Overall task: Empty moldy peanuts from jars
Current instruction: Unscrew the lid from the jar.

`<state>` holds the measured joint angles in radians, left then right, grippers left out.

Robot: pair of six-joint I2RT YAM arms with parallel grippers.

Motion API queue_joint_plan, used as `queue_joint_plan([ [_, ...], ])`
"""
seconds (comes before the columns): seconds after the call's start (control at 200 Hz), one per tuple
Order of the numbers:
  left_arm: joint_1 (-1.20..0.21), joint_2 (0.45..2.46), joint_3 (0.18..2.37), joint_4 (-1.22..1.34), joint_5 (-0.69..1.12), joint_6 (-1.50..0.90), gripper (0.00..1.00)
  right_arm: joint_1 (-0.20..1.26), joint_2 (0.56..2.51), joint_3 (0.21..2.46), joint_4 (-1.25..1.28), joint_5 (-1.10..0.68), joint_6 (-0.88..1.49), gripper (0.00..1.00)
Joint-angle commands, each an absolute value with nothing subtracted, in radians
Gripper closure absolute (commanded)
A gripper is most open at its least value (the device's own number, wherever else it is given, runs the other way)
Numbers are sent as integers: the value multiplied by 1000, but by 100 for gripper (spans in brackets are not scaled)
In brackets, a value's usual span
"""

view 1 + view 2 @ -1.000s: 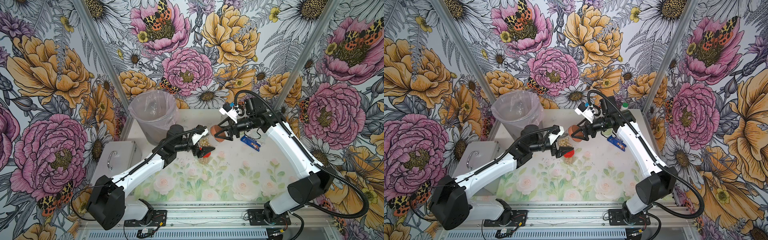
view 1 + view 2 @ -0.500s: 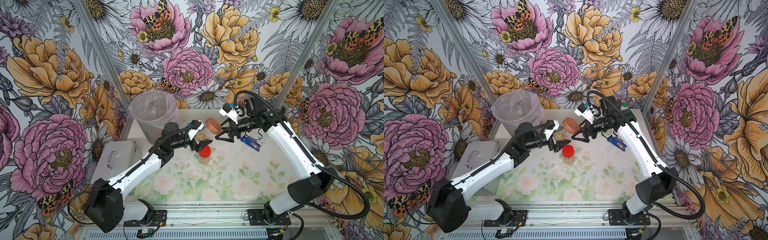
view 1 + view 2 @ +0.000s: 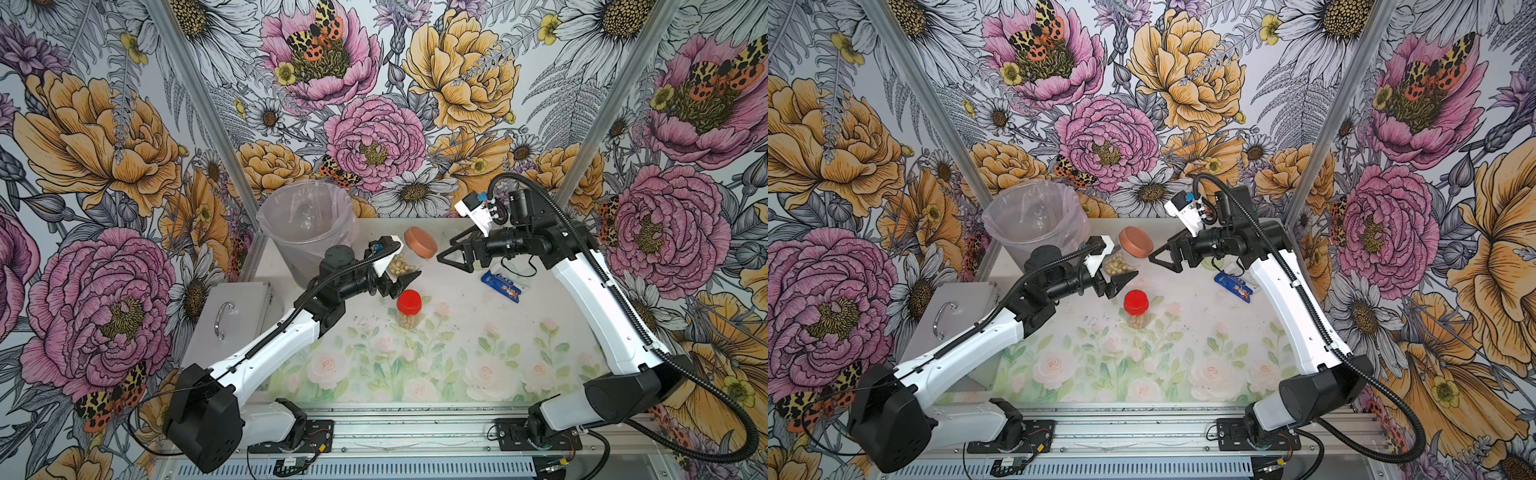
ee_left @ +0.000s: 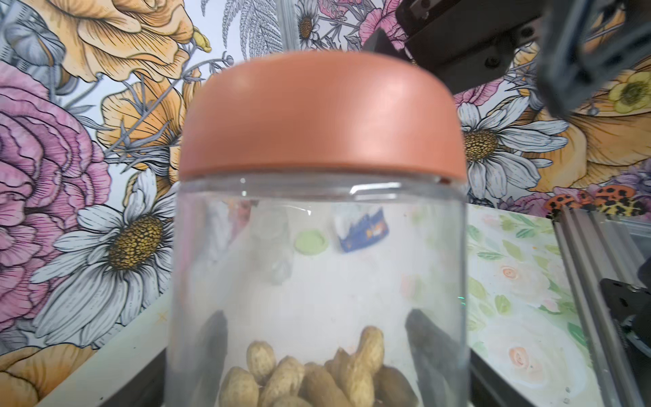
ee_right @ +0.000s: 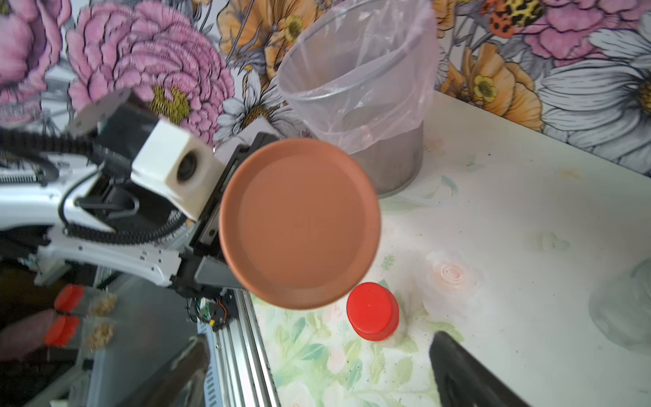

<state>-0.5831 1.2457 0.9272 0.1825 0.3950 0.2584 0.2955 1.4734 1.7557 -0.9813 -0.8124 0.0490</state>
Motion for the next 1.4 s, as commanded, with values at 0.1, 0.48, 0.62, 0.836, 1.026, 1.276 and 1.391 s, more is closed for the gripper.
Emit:
queue_joint_plan([
  [0.1,-675,1200,907,287,121,394,81,334,1477,1798,-850,-661,578,6],
  [0.48,-708,1240,917,299,25,451,80,395,1547,1871,-864,-567,663,3],
  [0.62,-709,1237,919,298,28,454,80,409,1562,1864,-861,-544,653,3],
  [0.836,-710,1245,930,290,31,457,80,452,1584,1881,-860,-539,651,1],
  [1.026,-712,1247,936,287,32,458,81,473,1593,1872,-862,-519,641,0],
  [1.276,-712,1245,942,284,34,461,80,486,1592,1852,-862,-503,624,0],
  [1.391,-712,1245,948,280,33,462,81,494,1593,1840,-862,-498,618,1],
])
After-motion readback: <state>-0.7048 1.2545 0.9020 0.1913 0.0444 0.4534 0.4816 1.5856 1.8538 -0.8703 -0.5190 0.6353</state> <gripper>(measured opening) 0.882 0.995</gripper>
